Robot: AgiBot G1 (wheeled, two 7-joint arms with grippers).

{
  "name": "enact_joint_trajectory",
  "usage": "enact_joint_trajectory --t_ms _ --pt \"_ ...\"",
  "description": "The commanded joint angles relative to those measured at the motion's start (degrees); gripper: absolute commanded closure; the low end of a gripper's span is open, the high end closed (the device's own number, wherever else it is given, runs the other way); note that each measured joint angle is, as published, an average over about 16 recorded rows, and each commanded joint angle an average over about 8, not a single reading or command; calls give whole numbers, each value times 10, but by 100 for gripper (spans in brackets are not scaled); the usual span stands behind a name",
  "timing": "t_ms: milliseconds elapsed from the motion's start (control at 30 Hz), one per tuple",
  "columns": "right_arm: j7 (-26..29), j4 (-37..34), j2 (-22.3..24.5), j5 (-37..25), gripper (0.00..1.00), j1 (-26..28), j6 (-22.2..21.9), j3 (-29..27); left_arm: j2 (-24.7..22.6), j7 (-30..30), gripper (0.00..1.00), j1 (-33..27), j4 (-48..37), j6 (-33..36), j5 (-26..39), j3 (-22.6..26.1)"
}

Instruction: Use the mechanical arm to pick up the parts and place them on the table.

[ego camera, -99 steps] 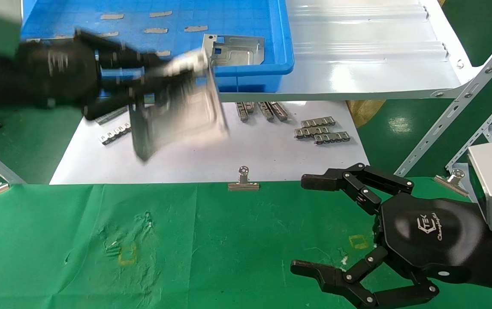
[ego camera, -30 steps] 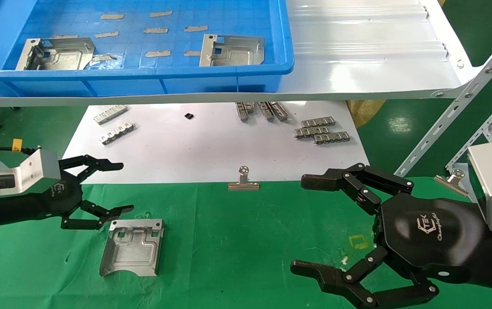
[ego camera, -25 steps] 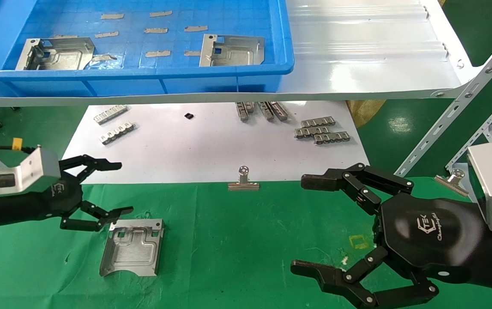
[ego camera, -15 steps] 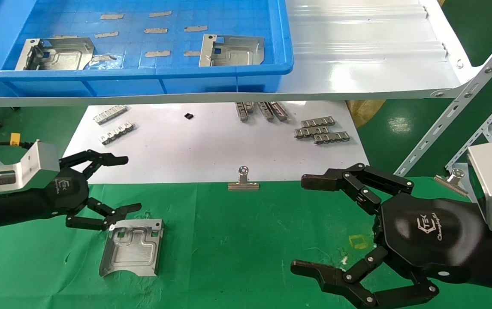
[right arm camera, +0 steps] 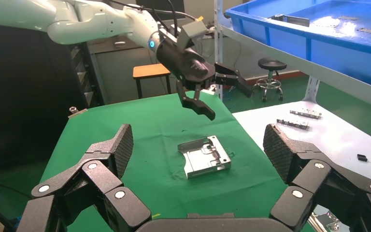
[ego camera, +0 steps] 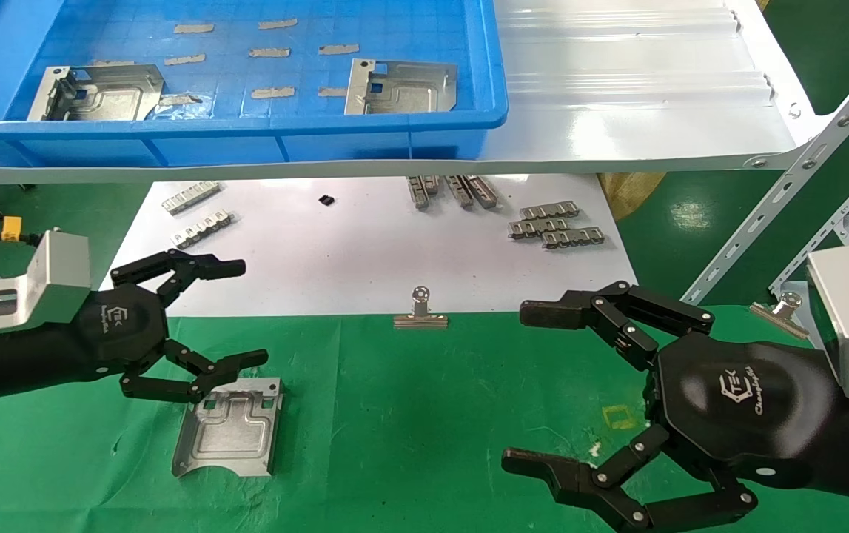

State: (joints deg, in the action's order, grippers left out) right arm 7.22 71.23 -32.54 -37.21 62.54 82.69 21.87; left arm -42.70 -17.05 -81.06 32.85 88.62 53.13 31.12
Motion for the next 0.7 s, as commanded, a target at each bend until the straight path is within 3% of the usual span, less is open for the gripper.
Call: enact_joint_trajectory --t_ms 33,700 --pt "0 0 0 0 0 0 0 0 5 17 0 12 24 -2 -7 -9" --pt "0 0 0 0 0 0 0 0 50 182 0 128 267 -19 -74 -99"
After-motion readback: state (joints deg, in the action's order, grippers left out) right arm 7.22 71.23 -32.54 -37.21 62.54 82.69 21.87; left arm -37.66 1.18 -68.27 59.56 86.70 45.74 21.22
